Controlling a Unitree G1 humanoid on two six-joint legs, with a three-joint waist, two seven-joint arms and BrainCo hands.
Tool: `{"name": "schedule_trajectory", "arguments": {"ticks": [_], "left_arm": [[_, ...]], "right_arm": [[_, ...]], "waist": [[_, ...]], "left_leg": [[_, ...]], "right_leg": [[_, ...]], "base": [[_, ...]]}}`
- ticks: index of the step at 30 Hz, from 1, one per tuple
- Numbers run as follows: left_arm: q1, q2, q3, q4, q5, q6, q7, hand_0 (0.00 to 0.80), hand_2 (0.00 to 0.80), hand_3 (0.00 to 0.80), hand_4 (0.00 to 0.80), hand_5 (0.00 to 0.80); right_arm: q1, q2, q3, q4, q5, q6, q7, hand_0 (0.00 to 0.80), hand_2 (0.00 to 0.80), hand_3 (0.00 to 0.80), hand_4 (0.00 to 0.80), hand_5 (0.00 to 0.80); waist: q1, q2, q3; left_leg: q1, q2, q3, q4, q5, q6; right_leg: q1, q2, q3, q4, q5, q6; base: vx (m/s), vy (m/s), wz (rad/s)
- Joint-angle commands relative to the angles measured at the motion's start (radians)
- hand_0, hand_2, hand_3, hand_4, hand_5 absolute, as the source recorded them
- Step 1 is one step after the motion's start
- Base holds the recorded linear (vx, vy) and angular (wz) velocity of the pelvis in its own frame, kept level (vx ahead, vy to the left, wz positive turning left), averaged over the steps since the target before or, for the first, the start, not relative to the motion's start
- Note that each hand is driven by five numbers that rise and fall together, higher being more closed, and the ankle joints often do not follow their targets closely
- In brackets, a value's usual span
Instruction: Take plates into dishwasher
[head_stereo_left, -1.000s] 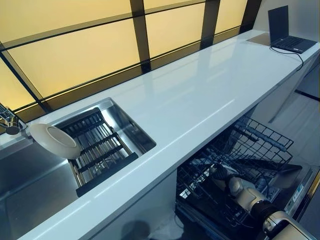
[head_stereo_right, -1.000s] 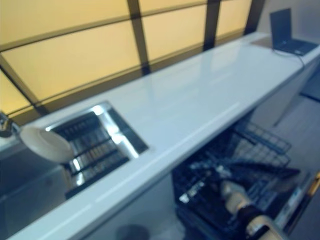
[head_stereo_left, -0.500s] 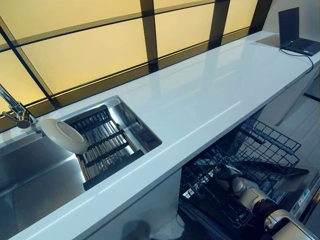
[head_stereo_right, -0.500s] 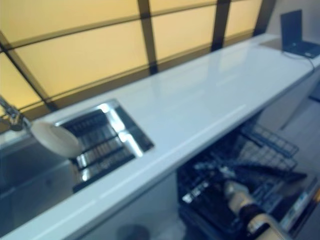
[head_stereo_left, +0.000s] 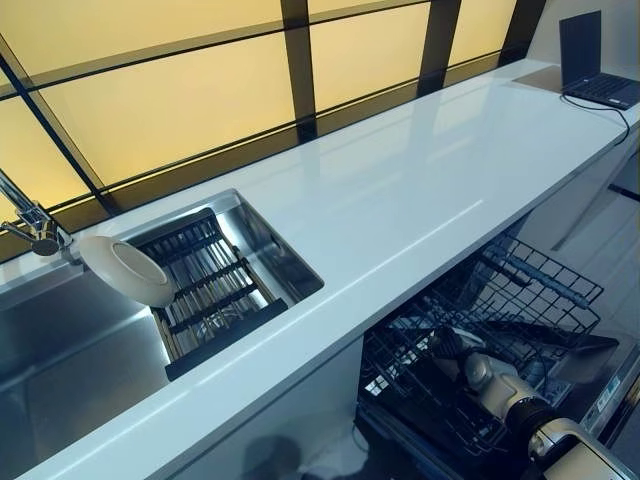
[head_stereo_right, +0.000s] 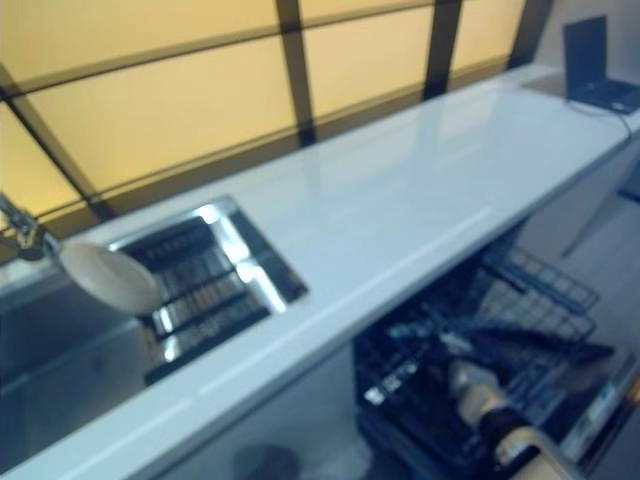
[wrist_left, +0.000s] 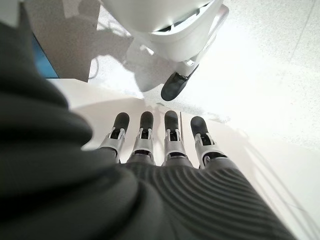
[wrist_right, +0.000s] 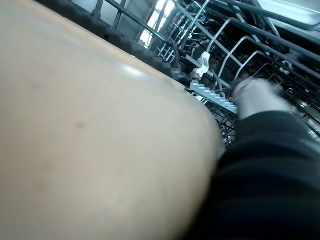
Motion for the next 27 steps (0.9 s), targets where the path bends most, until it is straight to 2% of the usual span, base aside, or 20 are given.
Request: {"name": "schedule_trajectory", "arguments": {"ticks": [1, 7, 17, 27], "left_arm": [[-0.056, 0.017, -0.065, -0.015, 0.019, 0.003, -0.004, 0.000, 0.000, 0.000, 0.000, 0.000], [-0.050, 0.018, -0.061, -0.014, 0.024, 0.000, -0.004, 0.000, 0.000, 0.000, 0.000, 0.000], [-0.053, 0.016, -0.061, -0.012, 0.024, 0.003, -0.003, 0.000, 0.000, 0.000, 0.000, 0.000], [-0.049, 0.013, -0.056, -0.015, 0.020, 0.007, 0.000, 0.000, 0.000, 0.000, 0.000, 0.000]], "right_arm": [[-0.034, -0.024, -0.009, 0.066, -0.032, 0.014, -0.023, 0.000, 0.000, 0.000, 0.000, 0.000], [-0.025, -0.025, -0.018, 0.057, -0.023, 0.030, -0.034, 0.000, 0.000, 0.000, 0.000, 0.000], [-0.024, -0.022, -0.024, 0.053, -0.007, 0.018, -0.054, 0.000, 0.000, 0.000, 0.000, 0.000], [0.000, -0.023, -0.041, 0.008, -0.010, 0.011, -0.151, 0.000, 0.000, 0.000, 0.000, 0.000]], "waist": [[0.015, -0.040, 0.029], [0.014, -0.041, 0.030], [0.013, -0.043, 0.033], [0.005, -0.045, 0.034]], "left_leg": [[-0.084, -0.048, 0.024, -0.004, -0.011, -0.032], [-0.085, -0.048, 0.023, -0.004, -0.011, -0.030], [-0.082, -0.048, 0.019, -0.004, -0.012, -0.028], [-0.082, -0.047, 0.020, -0.004, -0.014, -0.026]], "right_leg": [[0.002, 0.017, -0.035, 0.053, -0.082, 0.000], [0.001, 0.018, -0.034, 0.055, -0.083, -0.002], [-0.001, 0.020, -0.031, 0.058, -0.083, -0.003], [-0.002, 0.021, -0.024, 0.060, -0.085, -0.003]], "base": [[0.000, 0.000, 0.00], [0.000, 0.000, 0.00], [0.000, 0.000, 0.00], [0.000, 0.000, 0.00]]}}
